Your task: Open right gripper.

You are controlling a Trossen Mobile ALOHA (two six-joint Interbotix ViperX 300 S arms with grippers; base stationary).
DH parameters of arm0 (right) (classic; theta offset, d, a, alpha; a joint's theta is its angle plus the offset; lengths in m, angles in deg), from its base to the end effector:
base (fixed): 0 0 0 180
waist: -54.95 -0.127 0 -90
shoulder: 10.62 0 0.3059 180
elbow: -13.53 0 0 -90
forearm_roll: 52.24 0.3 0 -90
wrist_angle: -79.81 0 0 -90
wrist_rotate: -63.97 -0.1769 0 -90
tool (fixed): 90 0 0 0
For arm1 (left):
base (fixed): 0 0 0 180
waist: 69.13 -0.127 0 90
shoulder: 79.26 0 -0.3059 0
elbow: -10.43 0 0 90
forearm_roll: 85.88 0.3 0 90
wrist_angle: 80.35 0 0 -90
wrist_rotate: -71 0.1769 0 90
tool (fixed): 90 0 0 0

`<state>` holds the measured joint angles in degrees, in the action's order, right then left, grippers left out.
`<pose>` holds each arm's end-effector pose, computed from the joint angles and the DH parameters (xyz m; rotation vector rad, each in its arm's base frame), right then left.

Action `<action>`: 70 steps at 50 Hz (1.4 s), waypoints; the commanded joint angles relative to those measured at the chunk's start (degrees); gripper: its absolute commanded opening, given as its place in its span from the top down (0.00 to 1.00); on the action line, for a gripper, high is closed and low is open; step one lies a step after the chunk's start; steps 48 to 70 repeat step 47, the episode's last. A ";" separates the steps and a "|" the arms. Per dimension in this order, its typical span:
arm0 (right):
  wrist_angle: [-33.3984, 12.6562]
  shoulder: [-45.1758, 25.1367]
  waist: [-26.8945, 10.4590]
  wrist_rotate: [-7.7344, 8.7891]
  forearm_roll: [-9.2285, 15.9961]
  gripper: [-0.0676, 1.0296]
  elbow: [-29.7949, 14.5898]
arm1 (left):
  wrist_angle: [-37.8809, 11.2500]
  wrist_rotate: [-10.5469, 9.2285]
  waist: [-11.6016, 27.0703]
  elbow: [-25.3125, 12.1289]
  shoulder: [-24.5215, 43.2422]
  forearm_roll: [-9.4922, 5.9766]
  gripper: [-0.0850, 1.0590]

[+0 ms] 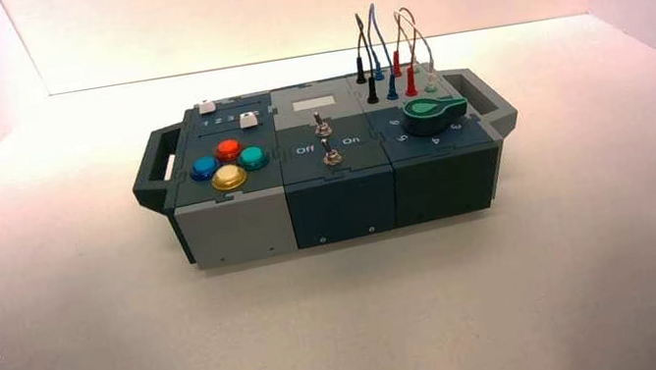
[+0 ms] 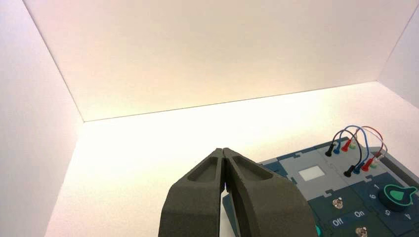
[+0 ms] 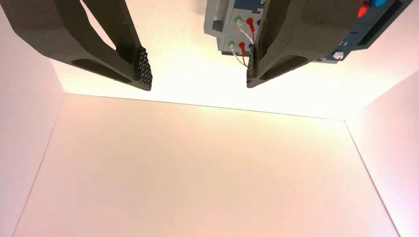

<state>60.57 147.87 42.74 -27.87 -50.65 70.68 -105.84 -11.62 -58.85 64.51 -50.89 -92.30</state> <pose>0.1802 0.0407 0.2739 0.0439 0.1437 0.2178 0.1918 -0.0434 0.2578 0.0477 0.3076 -0.2300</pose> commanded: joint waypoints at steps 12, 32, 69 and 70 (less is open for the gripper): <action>0.44 -0.88 -0.09 -0.18 0.18 0.03 -0.70 | 0.44 0.09 0.18 -1.85 0.70 -0.09 0.95; 0.53 -0.88 -0.09 -0.18 0.35 0.03 -0.70 | 0.70 0.09 0.18 -1.85 1.49 -0.09 0.95; 0.44 -0.88 -0.18 -0.09 0.44 0.03 -0.70 | 1.23 0.26 0.18 -2.02 4.31 0.00 0.95; 0.44 -0.88 -0.18 -0.09 0.44 0.03 -0.70 | 1.23 0.26 0.18 -2.02 4.31 0.00 0.95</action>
